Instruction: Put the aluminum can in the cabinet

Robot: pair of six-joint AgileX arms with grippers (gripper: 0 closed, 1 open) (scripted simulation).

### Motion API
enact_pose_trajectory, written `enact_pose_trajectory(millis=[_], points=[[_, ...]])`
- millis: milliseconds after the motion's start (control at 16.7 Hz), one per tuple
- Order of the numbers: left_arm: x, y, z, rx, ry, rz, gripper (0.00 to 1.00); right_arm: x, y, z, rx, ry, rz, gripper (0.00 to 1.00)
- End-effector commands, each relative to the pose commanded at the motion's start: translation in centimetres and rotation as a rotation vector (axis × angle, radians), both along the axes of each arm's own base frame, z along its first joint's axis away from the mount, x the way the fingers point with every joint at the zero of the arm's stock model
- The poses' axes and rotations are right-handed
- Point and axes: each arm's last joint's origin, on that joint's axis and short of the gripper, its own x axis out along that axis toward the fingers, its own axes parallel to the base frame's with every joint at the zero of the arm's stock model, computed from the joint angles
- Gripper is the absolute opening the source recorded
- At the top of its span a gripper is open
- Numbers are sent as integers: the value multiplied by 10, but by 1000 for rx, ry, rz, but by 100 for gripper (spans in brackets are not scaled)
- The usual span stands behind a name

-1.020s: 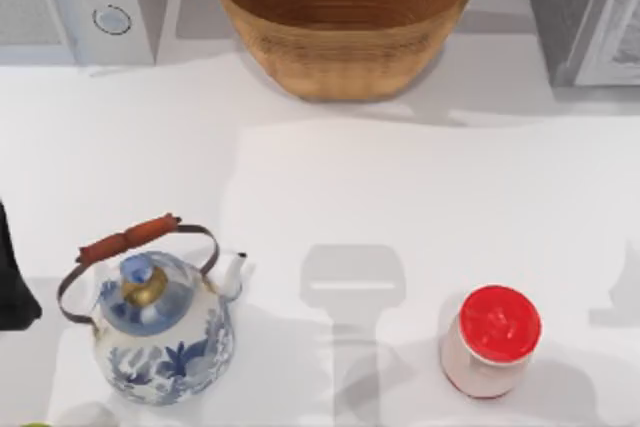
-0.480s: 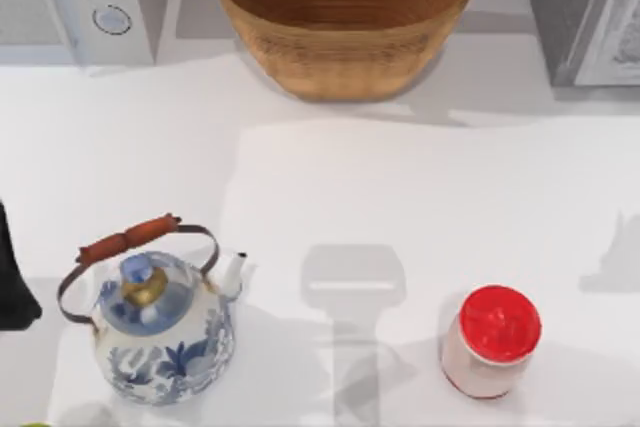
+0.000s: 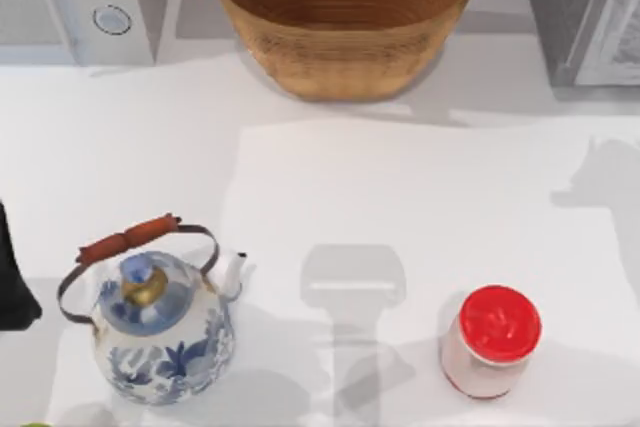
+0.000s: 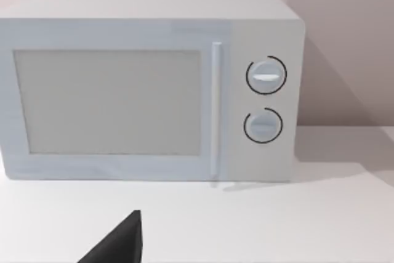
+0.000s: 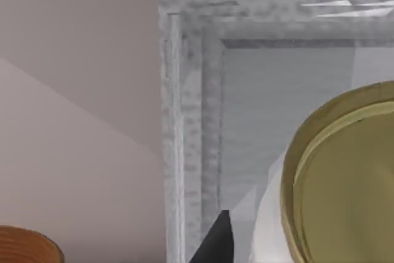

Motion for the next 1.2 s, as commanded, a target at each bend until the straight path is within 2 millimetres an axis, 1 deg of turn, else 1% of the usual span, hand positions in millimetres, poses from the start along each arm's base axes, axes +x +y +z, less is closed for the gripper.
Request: enact_pose_trajectory(millis=[180, 360, 480, 660, 780, 900, 1020, 1200], points=[[0, 0, 0, 0, 0, 0, 100, 25, 5, 25, -5, 50, -4, 0], [0, 0, 0, 0, 0, 0, 100, 44, 11, 64, -7, 38, -1, 0], [0, 0, 0, 0, 0, 0, 100, 64, 17, 91, -9, 28, 7, 0], [0, 0, 0, 0, 0, 0, 100, 93, 27, 117, -11, 34, 18, 0], [0, 0, 0, 0, 0, 0, 100, 106, 33, 129, -10, 34, 21, 0], [0, 0, 0, 0, 0, 0, 100, 114, 37, 138, -5, 27, 21, 0], [0, 0, 0, 0, 0, 0, 100, 118, 38, 142, 0, 20, 19, 0], [0, 0, 0, 0, 0, 0, 100, 119, 38, 142, 1, 19, 19, 0]])
